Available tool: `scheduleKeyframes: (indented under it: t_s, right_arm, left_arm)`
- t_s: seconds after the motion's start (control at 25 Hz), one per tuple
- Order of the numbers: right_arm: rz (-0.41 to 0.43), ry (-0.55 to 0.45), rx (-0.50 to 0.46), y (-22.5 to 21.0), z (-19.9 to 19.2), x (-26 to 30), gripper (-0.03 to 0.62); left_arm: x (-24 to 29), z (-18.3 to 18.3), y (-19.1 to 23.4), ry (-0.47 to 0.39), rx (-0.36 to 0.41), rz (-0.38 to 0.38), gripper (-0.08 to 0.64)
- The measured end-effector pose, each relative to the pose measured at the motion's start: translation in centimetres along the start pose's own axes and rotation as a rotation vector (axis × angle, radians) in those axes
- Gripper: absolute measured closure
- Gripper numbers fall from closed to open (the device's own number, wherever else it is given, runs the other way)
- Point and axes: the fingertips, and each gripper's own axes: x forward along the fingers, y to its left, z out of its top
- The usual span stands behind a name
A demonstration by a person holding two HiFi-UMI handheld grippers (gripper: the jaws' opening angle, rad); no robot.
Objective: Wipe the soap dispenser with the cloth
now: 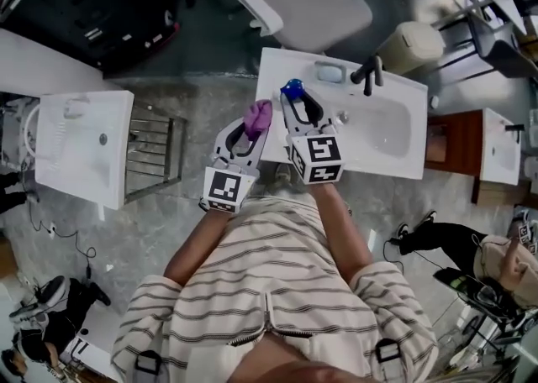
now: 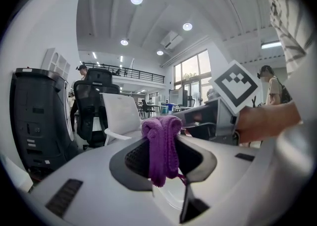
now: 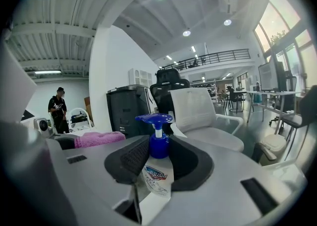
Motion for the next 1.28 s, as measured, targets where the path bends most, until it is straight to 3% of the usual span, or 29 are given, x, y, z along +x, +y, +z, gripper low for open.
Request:
scheduleKeyframes:
  t_s: [0.4, 0.88, 1.28]
  right_arm:
    - [0.003, -0.04, 0.002, 0.8, 2.9, -2.4, 0.46]
    - [0.013, -0.038, -0.019, 1.4, 3.5, -1.9, 0.46]
    - [0.007, -0.041, -0.026, 1.1, 3.8, -1.7, 0.46]
  left_arm:
    - [-0.1, 1.6, -0.8, -0.02, 0.042, -0.056, 0.442]
    - [0.4, 1.6, -1.0, -0.019, 0.08, -0.082, 0.442]
    - [1.8, 1.5, -3.1, -0.019, 0.14, -0.157, 0.442]
